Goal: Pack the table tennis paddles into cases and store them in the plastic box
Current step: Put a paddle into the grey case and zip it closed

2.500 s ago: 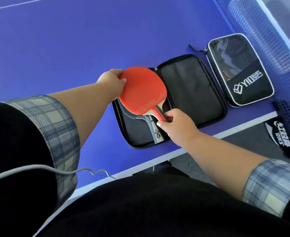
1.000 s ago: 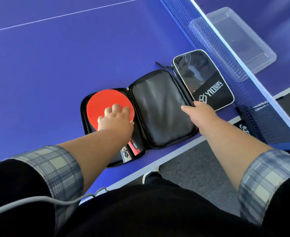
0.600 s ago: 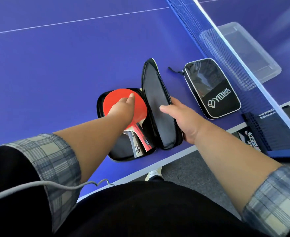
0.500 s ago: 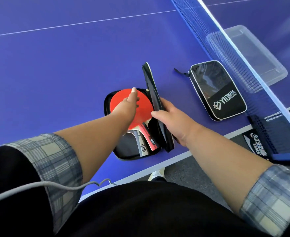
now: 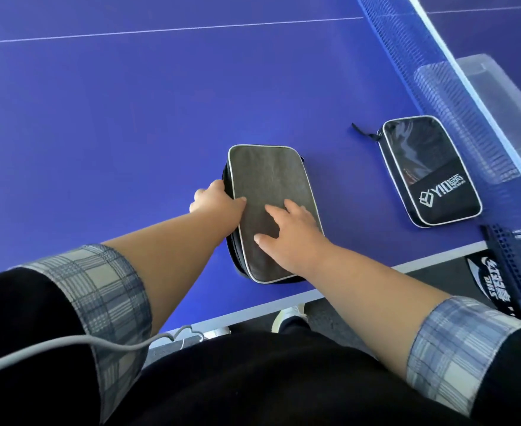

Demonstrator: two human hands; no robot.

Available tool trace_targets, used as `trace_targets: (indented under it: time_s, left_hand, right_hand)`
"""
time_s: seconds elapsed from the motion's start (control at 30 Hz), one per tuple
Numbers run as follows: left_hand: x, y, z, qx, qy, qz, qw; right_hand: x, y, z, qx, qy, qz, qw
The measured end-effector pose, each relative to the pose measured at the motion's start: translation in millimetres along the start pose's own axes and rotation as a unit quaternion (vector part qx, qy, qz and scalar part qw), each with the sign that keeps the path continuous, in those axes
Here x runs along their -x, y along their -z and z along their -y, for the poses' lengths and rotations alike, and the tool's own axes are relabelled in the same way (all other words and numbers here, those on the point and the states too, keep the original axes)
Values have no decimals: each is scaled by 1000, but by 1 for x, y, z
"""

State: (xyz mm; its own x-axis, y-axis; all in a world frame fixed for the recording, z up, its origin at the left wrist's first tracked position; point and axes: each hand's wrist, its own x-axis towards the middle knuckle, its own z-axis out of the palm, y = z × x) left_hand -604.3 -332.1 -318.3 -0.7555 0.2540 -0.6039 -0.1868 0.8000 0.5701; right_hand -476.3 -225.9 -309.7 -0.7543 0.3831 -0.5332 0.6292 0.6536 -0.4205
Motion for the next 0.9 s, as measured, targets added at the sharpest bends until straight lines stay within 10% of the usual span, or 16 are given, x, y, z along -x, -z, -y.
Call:
trace_targets:
  time_s: [0.23,0.47,0.9]
  left_hand:
    - [-12,-18,8,-20,33,-48,998]
    - [-22,-64,-21,-326,-312,-88,888]
    - [-42,-99,-28,-378,-291,-105,873]
  right_hand:
    - [-14,-3,-40,31,-14,2,999]
    - [-39,23,-64,-89,6,-119,989]
    - [-166,94,-67,-295,-208,56,931]
